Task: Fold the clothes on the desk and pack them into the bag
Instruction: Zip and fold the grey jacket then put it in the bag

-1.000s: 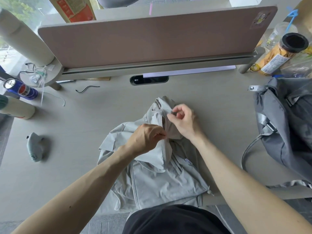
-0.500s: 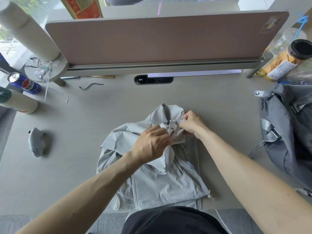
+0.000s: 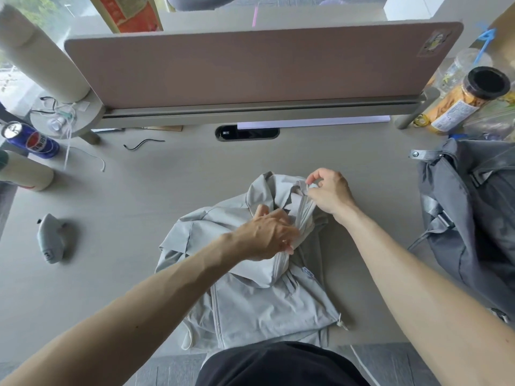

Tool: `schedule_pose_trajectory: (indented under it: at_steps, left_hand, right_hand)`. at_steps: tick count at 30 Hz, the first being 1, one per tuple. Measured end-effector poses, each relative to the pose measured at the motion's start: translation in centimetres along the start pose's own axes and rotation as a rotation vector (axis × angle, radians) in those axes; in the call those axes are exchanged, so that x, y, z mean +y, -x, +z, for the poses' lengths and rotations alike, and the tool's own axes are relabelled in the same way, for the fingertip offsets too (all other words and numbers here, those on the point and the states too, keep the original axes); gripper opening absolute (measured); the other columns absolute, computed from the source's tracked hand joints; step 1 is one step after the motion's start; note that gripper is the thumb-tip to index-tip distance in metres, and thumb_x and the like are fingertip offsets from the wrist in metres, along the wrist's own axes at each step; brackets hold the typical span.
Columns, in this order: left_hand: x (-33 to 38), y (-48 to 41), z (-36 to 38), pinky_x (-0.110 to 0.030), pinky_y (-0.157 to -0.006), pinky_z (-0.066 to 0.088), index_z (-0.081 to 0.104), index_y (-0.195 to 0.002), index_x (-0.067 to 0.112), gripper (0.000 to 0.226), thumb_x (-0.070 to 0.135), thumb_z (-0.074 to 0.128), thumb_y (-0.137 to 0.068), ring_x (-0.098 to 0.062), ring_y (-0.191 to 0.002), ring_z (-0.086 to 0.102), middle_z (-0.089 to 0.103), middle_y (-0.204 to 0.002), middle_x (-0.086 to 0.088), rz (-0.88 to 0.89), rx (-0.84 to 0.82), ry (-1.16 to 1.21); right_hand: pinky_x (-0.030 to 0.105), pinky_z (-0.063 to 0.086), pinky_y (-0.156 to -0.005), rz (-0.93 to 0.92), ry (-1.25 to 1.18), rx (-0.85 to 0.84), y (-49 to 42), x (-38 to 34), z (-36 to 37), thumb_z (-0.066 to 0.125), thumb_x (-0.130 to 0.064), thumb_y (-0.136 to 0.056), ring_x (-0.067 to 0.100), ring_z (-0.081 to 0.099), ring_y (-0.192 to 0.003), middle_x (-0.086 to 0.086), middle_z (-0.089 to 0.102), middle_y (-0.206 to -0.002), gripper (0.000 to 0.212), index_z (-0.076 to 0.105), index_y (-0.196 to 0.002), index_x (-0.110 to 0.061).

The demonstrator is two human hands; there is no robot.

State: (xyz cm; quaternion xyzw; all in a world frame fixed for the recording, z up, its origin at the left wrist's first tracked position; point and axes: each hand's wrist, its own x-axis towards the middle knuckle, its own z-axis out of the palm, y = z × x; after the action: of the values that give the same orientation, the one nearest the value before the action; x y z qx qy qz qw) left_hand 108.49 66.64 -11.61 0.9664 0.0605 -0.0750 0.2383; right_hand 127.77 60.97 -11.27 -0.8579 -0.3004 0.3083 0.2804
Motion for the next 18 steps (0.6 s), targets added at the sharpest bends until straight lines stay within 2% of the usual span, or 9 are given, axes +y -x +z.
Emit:
schedule_pose_trajectory:
  at_steps: [3, 6, 8, 10, 12, 13, 15, 16, 18]
  left_hand:
    - [-0.3, -0.9, -0.8, -0.036, -0.081, 0.032, 0.051, -0.084, 0.023, 0.019, 0.032, 0.065, -0.095, -0.016, -0.083, 0.05, 0.06, -0.078, 0.002, 0.017, -0.052, -0.012]
    - [-1.1, -0.8, -0.9, -0.036, -0.062, 0.046, 0.053, -0.077, 0.013, 0.024, 0.018, 0.07, -0.093, -0.019, -0.064, 0.053, 0.057, -0.071, 0.0, -0.071, 0.097, 0.112]
    - [-1.5, -0.5, -1.0, -0.033, -0.053, 0.036, 0.052, -0.072, 0.009, 0.027, 0.014, 0.07, -0.091, -0.022, -0.058, 0.048, 0.051, -0.067, -0.001, -0.142, 0.215, 0.144]
    - [-1.8, -0.2, -1.3, -0.029, -0.051, 0.029, 0.055, -0.07, 0.005, 0.029, 0.019, 0.073, -0.089, -0.022, -0.053, 0.044, 0.05, -0.062, -0.002, -0.189, 0.33, 0.142]
    - [-2.0, 0.0, -1.8, -0.028, -0.05, 0.028, 0.062, -0.071, 0.006, 0.029, 0.027, 0.076, -0.087, -0.018, -0.052, 0.043, 0.054, -0.061, -0.002, -0.214, 0.423, 0.145]
    - [-2.0, 0.1, -1.9, -0.03, -0.049, 0.031, 0.065, -0.073, 0.008, 0.027, 0.029, 0.076, -0.086, -0.018, -0.052, 0.044, 0.057, -0.062, -0.001, -0.221, 0.448, 0.157]
    - [-1.8, 0.1, -1.9, -0.032, -0.051, 0.04, 0.07, -0.076, 0.012, 0.022, 0.03, 0.077, -0.085, -0.021, -0.054, 0.052, 0.063, -0.065, 0.001, -0.239, 0.465, 0.177]
    - [-1.7, 0.0, -1.8, -0.033, -0.052, 0.045, 0.071, -0.077, 0.013, 0.019, 0.028, 0.079, -0.084, -0.022, -0.055, 0.057, 0.065, -0.066, 0.001, -0.254, 0.469, 0.187]
    - [-1.6, -0.1, -1.8, -0.035, -0.056, 0.051, 0.072, -0.077, 0.013, 0.015, 0.025, 0.081, -0.082, -0.024, -0.061, 0.066, 0.071, -0.068, 0.0, -0.298, 0.474, 0.206]
  right_hand:
    - [0.026, 0.032, -0.051, -0.038, -0.002, -0.043, -0.1, -0.3, -0.1, 0.058, -0.004, -0.077, 0.014, 0.046, -0.057, -0.003, 0.051, -0.063, 0.019, 0.064, -0.081, -0.022]
    - [0.027, 0.041, -0.059, -0.011, -0.063, -0.043, -0.2, -0.5, -0.4, 0.062, -0.02, -0.083, 0.017, 0.056, -0.069, -0.003, 0.059, -0.073, 0.015, 0.062, -0.098, -0.023]
    - [0.036, 0.053, -0.073, 0.027, -0.151, -0.034, 0.7, -0.6, -0.3, 0.06, -0.035, -0.081, 0.021, 0.063, -0.081, -0.001, 0.063, -0.083, 0.03, 0.056, -0.109, -0.025]
    - [0.048, 0.056, -0.077, 0.045, -0.246, 0.034, 2.4, 0.0, 0.4, 0.058, -0.028, -0.074, 0.025, 0.067, -0.077, 0.0, 0.064, -0.079, 0.029, 0.056, -0.102, -0.021]
    - [0.05, 0.057, -0.07, 0.004, -0.274, -0.032, 4.8, 1.0, 1.5, 0.059, -0.025, -0.067, 0.021, 0.065, -0.064, -0.002, 0.064, -0.068, 0.021, 0.06, -0.088, -0.022]
    - [0.046, 0.057, -0.069, -0.059, -0.223, -0.124, 6.0, 1.2, 2.1, 0.063, -0.029, -0.067, 0.017, 0.064, -0.063, -0.004, 0.064, -0.067, 0.017, 0.062, -0.084, -0.026]
    - [0.028, 0.054, -0.068, -0.198, -0.063, -0.309, 7.8, 1.2, 3.3, 0.072, -0.036, -0.076, 0.003, 0.06, -0.064, -0.009, 0.064, -0.068, 0.016, 0.067, -0.088, -0.027]
    - [0.02, 0.048, -0.064, -0.281, -0.017, -0.315, 8.3, 1.2, 4.0, 0.073, -0.038, -0.08, 0.002, 0.058, -0.063, -0.012, 0.062, -0.065, 0.02, 0.068, -0.095, -0.026]
    - [0.019, 0.037, -0.058, -0.417, 0.031, -0.185, 8.5, 0.6, 5.0, 0.07, -0.033, -0.087, 0.007, 0.051, -0.057, -0.011, 0.054, -0.056, 0.014, 0.07, -0.093, -0.021]
